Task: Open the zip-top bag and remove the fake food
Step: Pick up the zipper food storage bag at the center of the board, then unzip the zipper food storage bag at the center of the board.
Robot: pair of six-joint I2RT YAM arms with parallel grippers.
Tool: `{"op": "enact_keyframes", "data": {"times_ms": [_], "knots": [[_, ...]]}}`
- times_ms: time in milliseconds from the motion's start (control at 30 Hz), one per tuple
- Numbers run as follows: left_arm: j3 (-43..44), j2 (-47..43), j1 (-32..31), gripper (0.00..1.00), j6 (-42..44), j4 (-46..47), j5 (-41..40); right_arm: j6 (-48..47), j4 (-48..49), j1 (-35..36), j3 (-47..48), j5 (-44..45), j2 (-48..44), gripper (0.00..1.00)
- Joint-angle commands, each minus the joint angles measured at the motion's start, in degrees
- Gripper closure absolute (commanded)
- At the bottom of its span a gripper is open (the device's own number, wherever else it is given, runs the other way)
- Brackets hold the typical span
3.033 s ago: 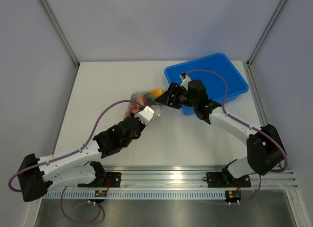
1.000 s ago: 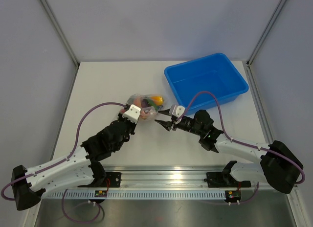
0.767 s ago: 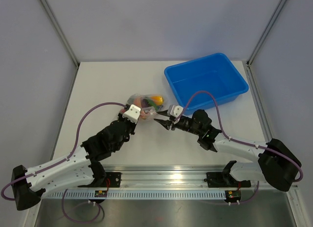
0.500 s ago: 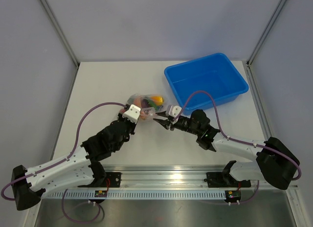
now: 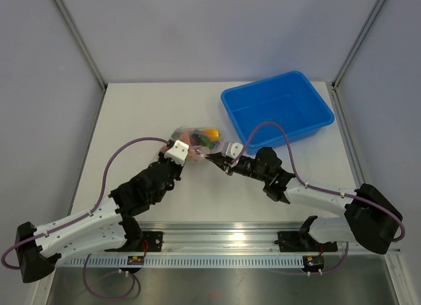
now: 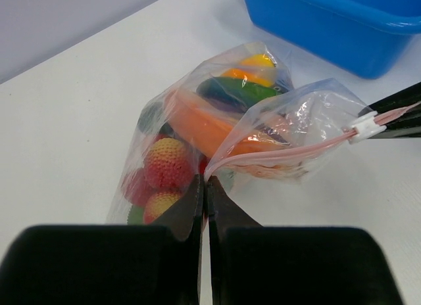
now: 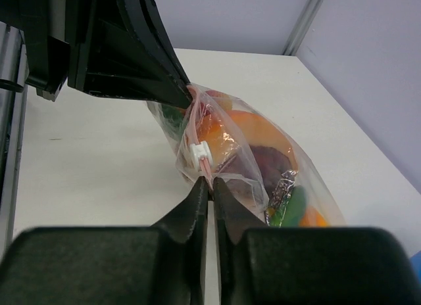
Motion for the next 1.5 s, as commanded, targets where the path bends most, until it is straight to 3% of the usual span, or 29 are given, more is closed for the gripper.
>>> {"op": "enact_keyframes", "data": {"times_ms": [0, 33, 133, 200, 300, 333, 400, 500, 700, 967, 1467], "knots": [[0.3, -1.2, -0.3, 0.99, -0.7, 4.5, -1.3, -1.0, 1.1, 0.9, 3.1, 0.3, 0.0, 0.92], [0.3, -1.3, -0.2, 0.99, -0.7, 4.5, -1.3, -0.8, 1.1, 1.0, 3.0, 0.5, 0.0, 0.99], [0.2, -1.4, -0.3, 0.98, -0.8, 4.5, -1.3, 0.3, 1.6, 1.0, 2.9, 1.4, -0.7, 1.00], [0.3, -1.7, -0.2, 0.92, -1.1, 4.5, -1.3, 1.8, 2.3, 0.9, 2.6, 2.1, -1.3, 1.00], [0.2, -2.9, -0.2, 0.72, -1.2, 5.2, 1.3, 4.4, 1.1, 1.0, 2.9, 3.6, -2.7, 1.00], [-0.5, -3.5, -0.2, 0.55, -1.1, 6.4, 2.7, 6.2, 0.4, 0.9, 3.3, 4.3, -3.4, 1.00], [-1.7, -5.5, -0.3, 0.44, -0.4, 8.6, 6.7, 7.9, -3.5, 0.9, 5.0, 6.1, -3.7, 1.00], [-3.4, -7.2, -0.2, 0.35, 0.7, 11.2, 11.0, 9.5, -8.1, 0.9, 7.3, 6.2, -3.6, 1.00], [-3.7, -6.7, -0.2, 0.33, 2.9, 13.6, 20.0, 11.2, -7.4, 0.9, 7.2, 4.7, -3.9, 1.00], [-3.6, -5.8, -0.2, 0.35, 3.9, 15.5, 28.6, 15.1, -14.3, 0.9, 10.2, 2.9, -5.8, 1.00], [-3.6, -3.5, -0.3, 0.46, 6.6, 18.1, 29.9, 15.0, -17.1, 0.9, 9.6, -1.7, -9.6, 1.00]]}}
